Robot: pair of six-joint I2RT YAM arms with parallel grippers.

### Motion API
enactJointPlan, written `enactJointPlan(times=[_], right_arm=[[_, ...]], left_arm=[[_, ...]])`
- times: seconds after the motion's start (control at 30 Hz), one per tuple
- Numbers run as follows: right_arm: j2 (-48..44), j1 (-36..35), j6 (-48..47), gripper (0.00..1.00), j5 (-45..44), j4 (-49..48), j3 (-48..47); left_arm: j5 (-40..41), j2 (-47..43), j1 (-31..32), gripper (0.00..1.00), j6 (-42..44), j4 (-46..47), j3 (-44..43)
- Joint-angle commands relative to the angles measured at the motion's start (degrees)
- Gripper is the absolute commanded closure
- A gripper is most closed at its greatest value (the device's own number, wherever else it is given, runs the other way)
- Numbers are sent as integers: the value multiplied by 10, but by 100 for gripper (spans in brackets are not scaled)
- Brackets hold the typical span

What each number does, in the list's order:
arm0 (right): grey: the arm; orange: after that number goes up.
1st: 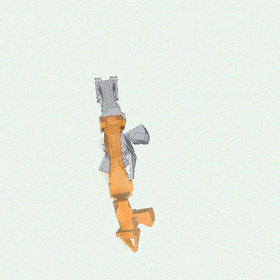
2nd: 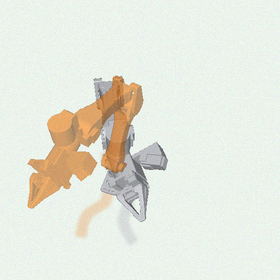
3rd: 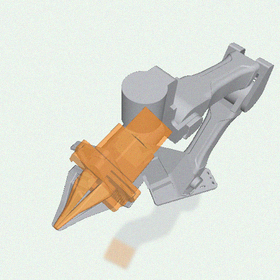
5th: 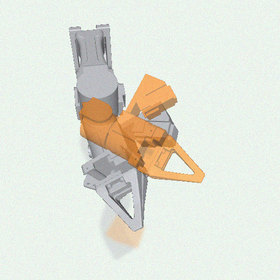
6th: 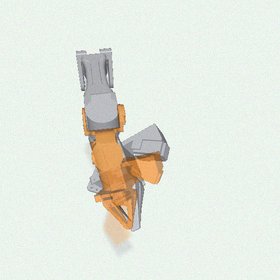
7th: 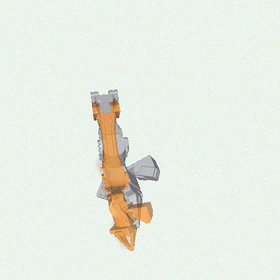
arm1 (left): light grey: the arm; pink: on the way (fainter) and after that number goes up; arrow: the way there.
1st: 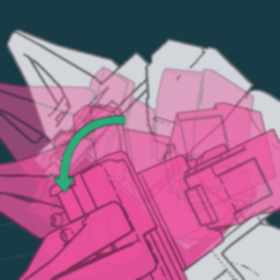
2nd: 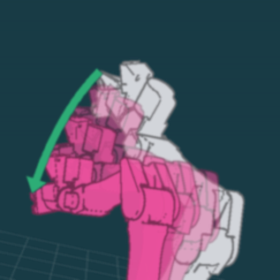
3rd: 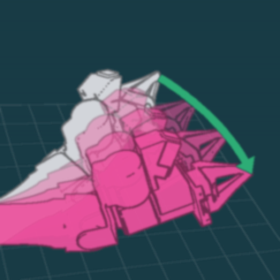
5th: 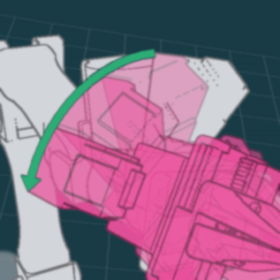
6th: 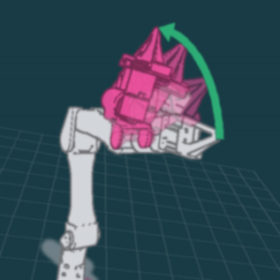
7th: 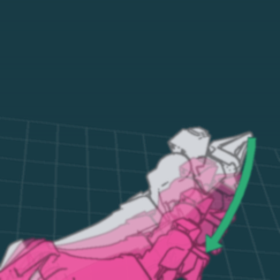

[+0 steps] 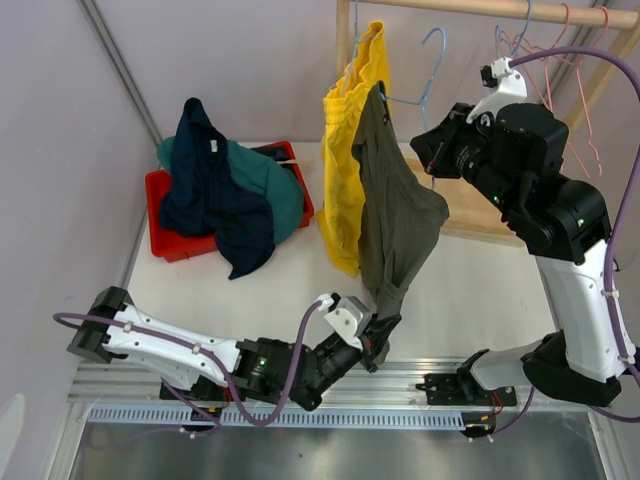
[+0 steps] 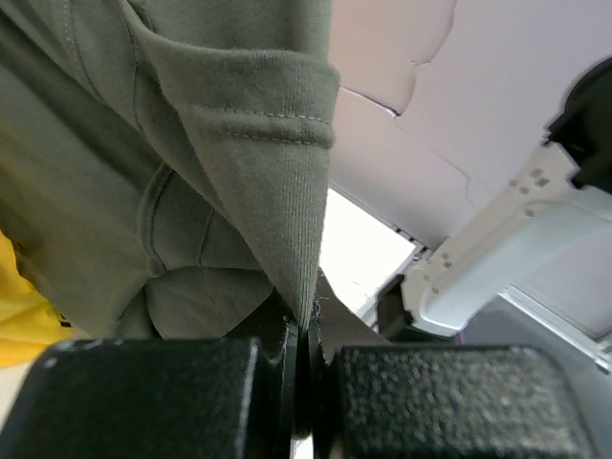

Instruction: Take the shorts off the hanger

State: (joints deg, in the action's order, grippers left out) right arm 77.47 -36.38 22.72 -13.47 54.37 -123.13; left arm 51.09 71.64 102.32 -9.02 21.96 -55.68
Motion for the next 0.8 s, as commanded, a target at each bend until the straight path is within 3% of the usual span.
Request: enactJointPlan(times=[0.0,0.17,0.37,0.53,0.77], right_arm=[[26,43,-68,100,-104,-252,-103],[30,68,-66,100,-96,-263,-82],[18,118,-34,100,-56,-279,-34],[36,146,-38,100,-54,-274,-62],[87,225,-14,100,-11,-257,-121]], left_arm=[[-25,34,121,100,-26,-108,24],[65,35,192,100,-10,-111,-10],[94,34,228,100,-4,-116,-36],[130,46,283,100,26,-107,-50],[159,47,345,100,1,-111,-61]])
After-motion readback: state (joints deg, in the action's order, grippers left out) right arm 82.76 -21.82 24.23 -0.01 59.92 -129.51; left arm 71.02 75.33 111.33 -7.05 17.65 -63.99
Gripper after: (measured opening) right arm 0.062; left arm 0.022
